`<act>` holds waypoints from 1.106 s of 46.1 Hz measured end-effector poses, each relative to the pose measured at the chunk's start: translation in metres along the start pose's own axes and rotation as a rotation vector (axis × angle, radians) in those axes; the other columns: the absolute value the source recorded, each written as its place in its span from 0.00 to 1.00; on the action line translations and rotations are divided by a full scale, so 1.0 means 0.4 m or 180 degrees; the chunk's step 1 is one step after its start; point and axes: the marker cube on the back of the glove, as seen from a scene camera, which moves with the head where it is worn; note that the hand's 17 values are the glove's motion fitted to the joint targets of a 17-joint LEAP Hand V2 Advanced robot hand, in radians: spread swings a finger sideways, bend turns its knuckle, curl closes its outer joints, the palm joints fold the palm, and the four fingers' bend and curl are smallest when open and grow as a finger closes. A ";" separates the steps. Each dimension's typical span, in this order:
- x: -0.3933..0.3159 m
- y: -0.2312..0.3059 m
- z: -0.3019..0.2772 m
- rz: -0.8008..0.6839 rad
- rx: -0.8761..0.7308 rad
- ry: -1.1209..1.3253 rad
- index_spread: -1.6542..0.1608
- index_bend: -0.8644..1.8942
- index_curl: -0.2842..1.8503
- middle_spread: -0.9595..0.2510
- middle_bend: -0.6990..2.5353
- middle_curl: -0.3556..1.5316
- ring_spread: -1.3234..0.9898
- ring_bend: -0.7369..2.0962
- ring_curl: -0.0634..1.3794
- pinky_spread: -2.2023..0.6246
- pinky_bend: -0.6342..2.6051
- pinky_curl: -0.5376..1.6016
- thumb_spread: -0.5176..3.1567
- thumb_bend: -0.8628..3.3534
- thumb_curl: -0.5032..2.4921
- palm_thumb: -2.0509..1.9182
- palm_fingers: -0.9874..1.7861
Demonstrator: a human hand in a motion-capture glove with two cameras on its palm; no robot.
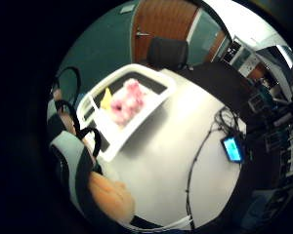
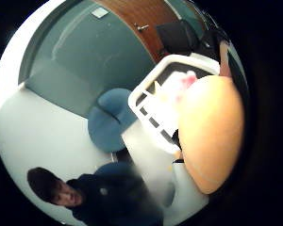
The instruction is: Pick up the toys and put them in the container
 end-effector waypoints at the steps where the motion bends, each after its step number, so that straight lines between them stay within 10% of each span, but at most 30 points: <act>1: -0.011 -0.024 0.003 0.0021 0.0036 -0.0027 0.67 0.59 0.41 0.61 0.60 0.55 0.41 0.75 0.52 0.65 0.58 0.46 0.29 0.27 0.44 0.68 0.73; 14: -0.136 -0.256 0.185 0.0067 0.0162 -0.0108 0.66 0.58 0.48 0.60 0.59 0.59 0.41 0.77 0.55 0.65 0.61 0.49 0.26 0.26 0.47 0.67 0.63; 24: -0.119 -0.294 0.339 0.0288 -0.0469 -0.0214 0.71 0.47 0.45 0.69 0.39 0.49 0.48 0.56 0.44 0.71 0.61 0.48 0.38 0.21 0.42 0.59 0.15; 51: 0.126 -0.068 0.070 0.0501 -0.0494 0.0190 0.74 0.39 0.37 0.77 0.26 0.37 0.56 0.34 0.26 0.77 0.48 0.38 0.49 0.20 0.32 0.57 0.31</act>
